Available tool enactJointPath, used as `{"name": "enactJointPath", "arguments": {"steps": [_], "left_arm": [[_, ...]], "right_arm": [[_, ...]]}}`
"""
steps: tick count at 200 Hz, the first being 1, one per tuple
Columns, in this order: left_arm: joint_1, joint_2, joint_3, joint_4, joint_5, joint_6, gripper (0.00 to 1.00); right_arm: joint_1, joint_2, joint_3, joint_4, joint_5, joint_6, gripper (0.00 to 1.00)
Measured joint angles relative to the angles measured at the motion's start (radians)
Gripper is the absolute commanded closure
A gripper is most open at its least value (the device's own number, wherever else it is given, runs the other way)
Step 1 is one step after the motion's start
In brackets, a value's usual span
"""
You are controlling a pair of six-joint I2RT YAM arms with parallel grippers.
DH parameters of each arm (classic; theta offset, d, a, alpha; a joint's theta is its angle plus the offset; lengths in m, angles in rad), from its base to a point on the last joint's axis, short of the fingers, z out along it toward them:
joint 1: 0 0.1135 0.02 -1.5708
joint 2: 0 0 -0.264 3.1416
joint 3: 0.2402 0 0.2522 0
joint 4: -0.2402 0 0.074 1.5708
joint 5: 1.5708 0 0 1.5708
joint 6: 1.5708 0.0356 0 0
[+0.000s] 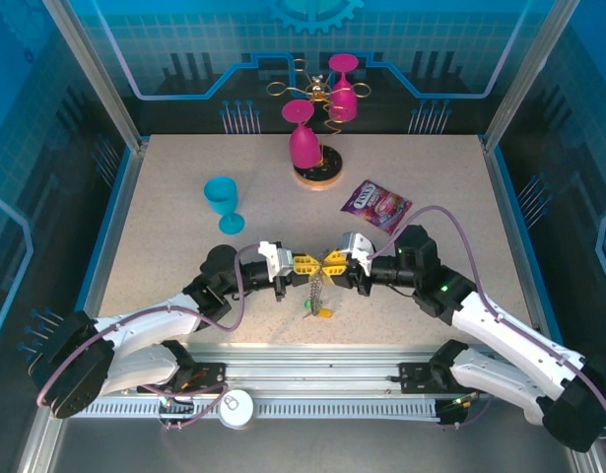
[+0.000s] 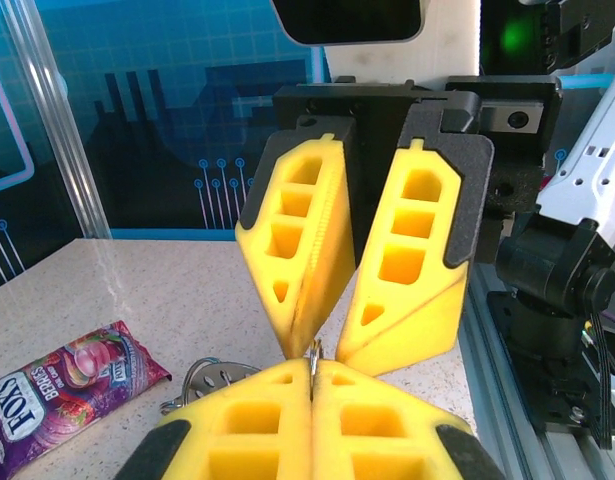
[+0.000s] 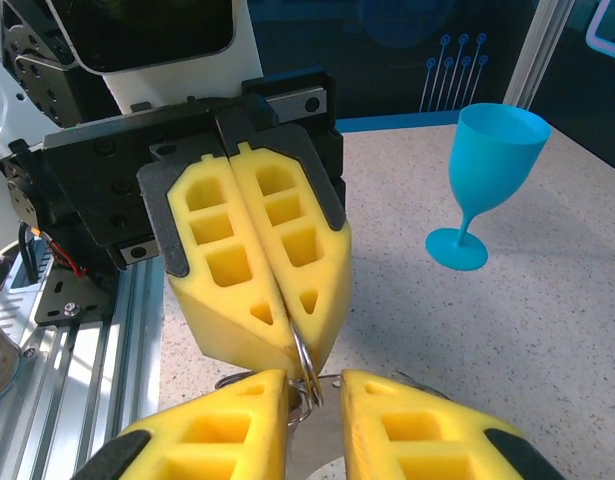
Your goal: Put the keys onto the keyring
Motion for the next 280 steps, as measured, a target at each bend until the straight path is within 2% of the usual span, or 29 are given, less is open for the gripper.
{"name": "enactJointPath", "arguments": {"steps": [49,62,83,121,131,142,199,280], "left_arm": [[0.002,0.008,0.0,0.01,0.01,-0.002,1.0],[0.002,0.013,0.0,0.015,0.01,-0.006,1.0],[0.007,0.016,-0.001,0.019,0.01,-0.019,1.0],[0.008,0.019,-0.004,0.026,0.01,-0.025,1.0],[0.008,0.019,-0.004,0.022,0.01,-0.023,0.89],[0.006,0.018,-0.004,0.008,0.01,-0.015,0.86],[0.004,-0.045,0.089,-0.323,0.006,0.158,0.85],[0.002,-0.056,0.181,-0.626,0.01,0.3,0.96]], "right_arm": [[0.0,0.025,0.0,0.019,-0.027,0.0,0.8],[-0.002,0.03,0.0,0.02,-0.034,-0.001,0.86],[-0.01,0.033,0.0,0.02,-0.043,-0.009,1.0],[-0.018,0.034,0.0,0.018,-0.053,-0.01,1.0],[-0.019,0.034,0.001,0.009,-0.056,-0.018,1.0],[-0.019,0.036,0.009,-0.016,-0.06,-0.034,1.0],[-0.009,0.105,0.171,-0.296,-0.039,-0.188,1.0],[0.112,0.246,0.391,-0.608,0.14,-0.384,1.0]]}}
